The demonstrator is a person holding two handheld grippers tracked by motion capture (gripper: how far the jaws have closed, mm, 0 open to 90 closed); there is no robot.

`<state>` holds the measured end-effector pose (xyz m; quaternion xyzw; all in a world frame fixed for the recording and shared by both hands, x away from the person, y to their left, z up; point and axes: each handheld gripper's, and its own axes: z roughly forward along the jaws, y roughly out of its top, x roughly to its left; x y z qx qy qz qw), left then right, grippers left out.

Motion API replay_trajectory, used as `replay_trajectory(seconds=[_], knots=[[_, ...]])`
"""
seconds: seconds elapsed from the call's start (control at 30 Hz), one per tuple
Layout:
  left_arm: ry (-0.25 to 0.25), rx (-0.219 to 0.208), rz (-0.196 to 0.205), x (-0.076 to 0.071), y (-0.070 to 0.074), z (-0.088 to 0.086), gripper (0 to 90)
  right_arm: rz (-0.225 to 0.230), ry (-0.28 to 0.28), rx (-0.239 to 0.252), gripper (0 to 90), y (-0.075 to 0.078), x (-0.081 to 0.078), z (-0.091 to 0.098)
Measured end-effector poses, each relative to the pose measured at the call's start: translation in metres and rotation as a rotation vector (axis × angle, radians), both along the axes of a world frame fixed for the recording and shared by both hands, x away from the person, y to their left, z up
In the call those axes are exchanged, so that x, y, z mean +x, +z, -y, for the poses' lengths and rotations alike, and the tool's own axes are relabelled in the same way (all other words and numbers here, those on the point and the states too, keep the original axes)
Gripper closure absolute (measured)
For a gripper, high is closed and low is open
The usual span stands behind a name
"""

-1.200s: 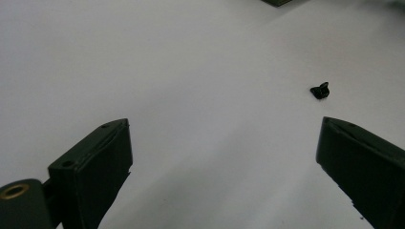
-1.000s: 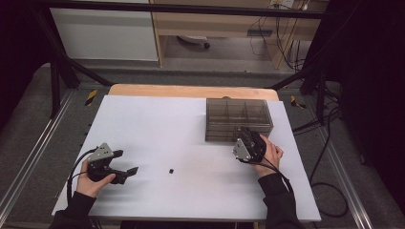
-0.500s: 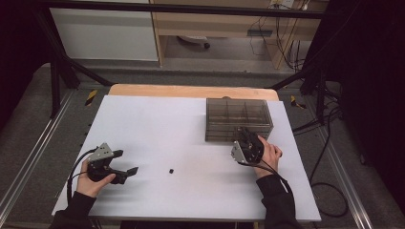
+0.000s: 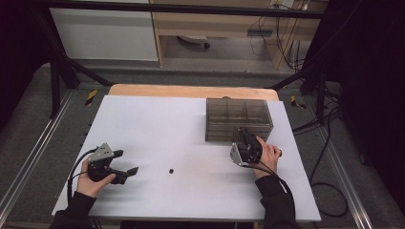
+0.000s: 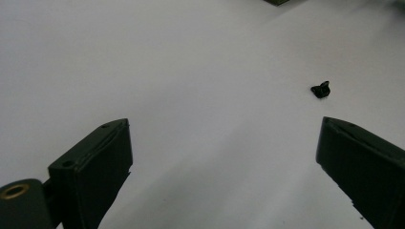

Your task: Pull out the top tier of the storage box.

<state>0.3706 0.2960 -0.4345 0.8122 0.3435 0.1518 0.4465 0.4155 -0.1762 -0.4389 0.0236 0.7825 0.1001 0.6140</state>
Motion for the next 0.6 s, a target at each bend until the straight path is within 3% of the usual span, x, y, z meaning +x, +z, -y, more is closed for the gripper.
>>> replay_trajectory(seconds=[0.3,0.6], knots=[[0.001,0.000,0.001,-0.0001,0.0000,0.0001,4.7,0.046,-0.003,-0.034,79.3,-0.0045,-0.0008,-0.0019],[0.001,0.000,0.002,-0.0002,0.0001,0.0001,4.7,0.055,-0.012,-0.059,79.7,-0.0054,-0.0011,-0.0034]])
